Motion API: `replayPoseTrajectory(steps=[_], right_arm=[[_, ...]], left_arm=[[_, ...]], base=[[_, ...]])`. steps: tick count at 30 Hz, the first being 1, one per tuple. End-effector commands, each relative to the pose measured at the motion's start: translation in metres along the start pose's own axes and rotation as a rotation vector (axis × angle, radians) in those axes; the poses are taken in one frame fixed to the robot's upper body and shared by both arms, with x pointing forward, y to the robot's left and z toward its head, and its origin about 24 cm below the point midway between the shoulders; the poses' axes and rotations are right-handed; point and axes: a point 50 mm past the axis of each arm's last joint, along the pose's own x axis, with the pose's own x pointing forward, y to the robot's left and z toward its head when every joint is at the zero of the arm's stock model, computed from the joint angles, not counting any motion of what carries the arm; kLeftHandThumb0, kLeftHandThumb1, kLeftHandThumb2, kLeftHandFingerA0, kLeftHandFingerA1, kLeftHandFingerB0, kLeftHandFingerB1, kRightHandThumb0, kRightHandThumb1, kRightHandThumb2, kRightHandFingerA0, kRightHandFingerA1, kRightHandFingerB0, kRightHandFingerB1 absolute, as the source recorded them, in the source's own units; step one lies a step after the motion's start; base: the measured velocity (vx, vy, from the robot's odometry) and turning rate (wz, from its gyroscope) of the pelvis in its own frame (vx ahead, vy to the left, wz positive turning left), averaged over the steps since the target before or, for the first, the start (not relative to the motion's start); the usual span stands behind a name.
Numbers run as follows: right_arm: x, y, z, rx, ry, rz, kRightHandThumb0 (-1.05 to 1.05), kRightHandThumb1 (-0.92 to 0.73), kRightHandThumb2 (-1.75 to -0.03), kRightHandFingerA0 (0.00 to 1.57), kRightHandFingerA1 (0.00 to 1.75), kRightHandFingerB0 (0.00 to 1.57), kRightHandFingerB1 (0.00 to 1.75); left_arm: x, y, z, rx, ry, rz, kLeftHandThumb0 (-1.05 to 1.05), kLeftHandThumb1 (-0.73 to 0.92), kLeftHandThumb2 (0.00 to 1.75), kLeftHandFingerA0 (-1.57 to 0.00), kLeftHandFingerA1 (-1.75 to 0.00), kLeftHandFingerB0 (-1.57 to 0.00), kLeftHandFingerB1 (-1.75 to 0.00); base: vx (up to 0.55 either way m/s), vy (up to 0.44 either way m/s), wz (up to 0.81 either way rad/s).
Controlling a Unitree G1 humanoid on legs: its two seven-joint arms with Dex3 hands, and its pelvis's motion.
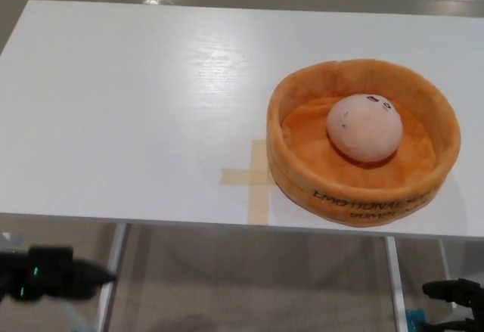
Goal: Use the left hand to pick up the pink round toy on the left and place it inside the orange plate on the desk.
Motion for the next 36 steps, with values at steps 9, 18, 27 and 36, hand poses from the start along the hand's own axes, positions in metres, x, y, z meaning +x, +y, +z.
replayPoseTrajectory(steps=[9,18,27,36], right_arm=[[-0.003,0.007,0.001,0.086,-0.059,0.050,-0.16,-0.31,-0.82,0.59,0.84,0.53,0.65],[-0.004,0.007,-0.003,0.059,-0.043,0.025,-0.10,-0.27,-0.94,0.65,0.83,0.49,0.71],[-0.006,-0.033,-0.021,0.063,0.020,-0.073,-0.10,-0.29,-0.94,0.71,0.86,0.46,0.69],[-0.015,-0.039,-0.045,0.026,0.101,-0.080,-0.10,-0.31,-0.92,0.63,0.81,0.44,0.68]], left_arm=[[-0.032,-0.041,-0.108,-0.542,0.342,-0.043,-0.31,0.53,0.55,-0.74,-0.54,-0.67,-0.45],[0.003,-0.061,-0.140,-0.652,0.443,0.408,-0.31,0.54,0.56,-0.43,-0.42,-0.40,-0.35],[0.003,-0.067,-0.159,-0.829,0.568,0.552,-0.24,0.53,0.55,-0.45,-0.42,-0.36,-0.32],[0.002,-0.065,-0.161,-0.816,0.566,0.581,-0.32,0.45,0.64,-0.37,-0.45,-0.32,-0.39]], base=[[0.00,0.000,0.00],[0.00,0.000,0.00],[0.00,0.000,0.00],[0.00,0.000,0.00]])
